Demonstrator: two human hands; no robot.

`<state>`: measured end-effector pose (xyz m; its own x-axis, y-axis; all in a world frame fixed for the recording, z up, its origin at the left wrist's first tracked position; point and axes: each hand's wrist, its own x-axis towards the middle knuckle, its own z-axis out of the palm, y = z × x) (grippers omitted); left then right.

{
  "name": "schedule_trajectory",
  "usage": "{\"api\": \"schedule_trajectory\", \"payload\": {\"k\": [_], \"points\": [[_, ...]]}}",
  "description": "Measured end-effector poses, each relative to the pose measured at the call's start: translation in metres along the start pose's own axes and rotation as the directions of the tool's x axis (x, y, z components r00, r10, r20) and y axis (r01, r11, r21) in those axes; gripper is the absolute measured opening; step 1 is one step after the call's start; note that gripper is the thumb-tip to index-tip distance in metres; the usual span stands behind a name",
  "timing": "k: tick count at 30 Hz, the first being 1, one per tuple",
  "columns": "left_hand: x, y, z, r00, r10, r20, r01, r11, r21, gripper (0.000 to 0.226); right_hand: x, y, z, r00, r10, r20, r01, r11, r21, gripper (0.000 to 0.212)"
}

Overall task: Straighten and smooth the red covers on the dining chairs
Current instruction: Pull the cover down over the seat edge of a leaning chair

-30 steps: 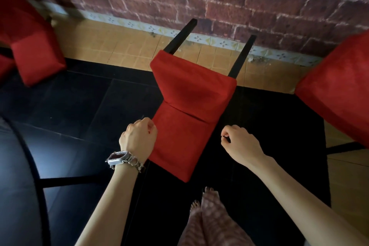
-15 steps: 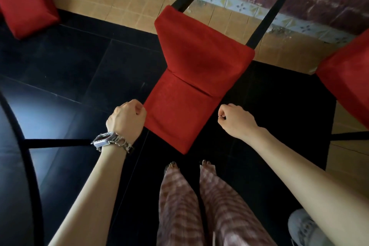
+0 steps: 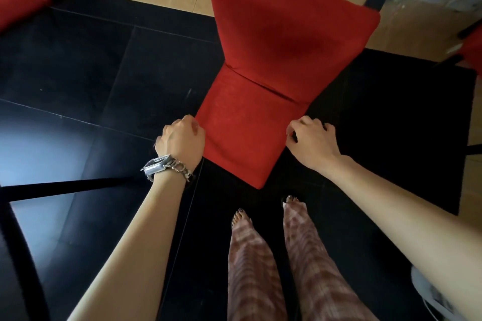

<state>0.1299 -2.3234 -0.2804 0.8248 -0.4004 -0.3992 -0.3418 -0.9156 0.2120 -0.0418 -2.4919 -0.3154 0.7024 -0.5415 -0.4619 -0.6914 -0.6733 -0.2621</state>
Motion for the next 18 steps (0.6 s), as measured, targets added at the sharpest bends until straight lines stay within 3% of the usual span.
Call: {"api": "schedule_trajectory", "payload": {"k": [7, 12, 15, 18], "points": [[0.042, -0.034, 0.086, 1.000, -0.029, 0.006, 0.030, 0.986, -0.161, 0.030, 0.038, 0.002, 0.087, 0.985, 0.133, 0.109, -0.148, 0.978, 0.145, 0.032], [0.058, -0.056, 0.181, 0.969, -0.230, 0.089, 0.246, 0.874, -0.419, 0.036, 0.059, 0.031, 0.166, 0.897, 0.324, 0.300, -0.428, 0.808, 0.405, 0.057], [0.066, -0.068, 0.232, 0.947, -0.306, 0.102, 0.316, 0.823, -0.472, 0.039, 0.071, 0.048, 0.213, 0.872, 0.354, 0.339, -0.471, 0.794, 0.383, 0.066], [0.080, -0.074, 0.275, 0.960, -0.263, 0.098, 0.278, 0.848, -0.452, 0.040, 0.087, 0.055, 0.254, 0.890, 0.314, 0.330, -0.422, 0.842, 0.335, 0.067]]}}
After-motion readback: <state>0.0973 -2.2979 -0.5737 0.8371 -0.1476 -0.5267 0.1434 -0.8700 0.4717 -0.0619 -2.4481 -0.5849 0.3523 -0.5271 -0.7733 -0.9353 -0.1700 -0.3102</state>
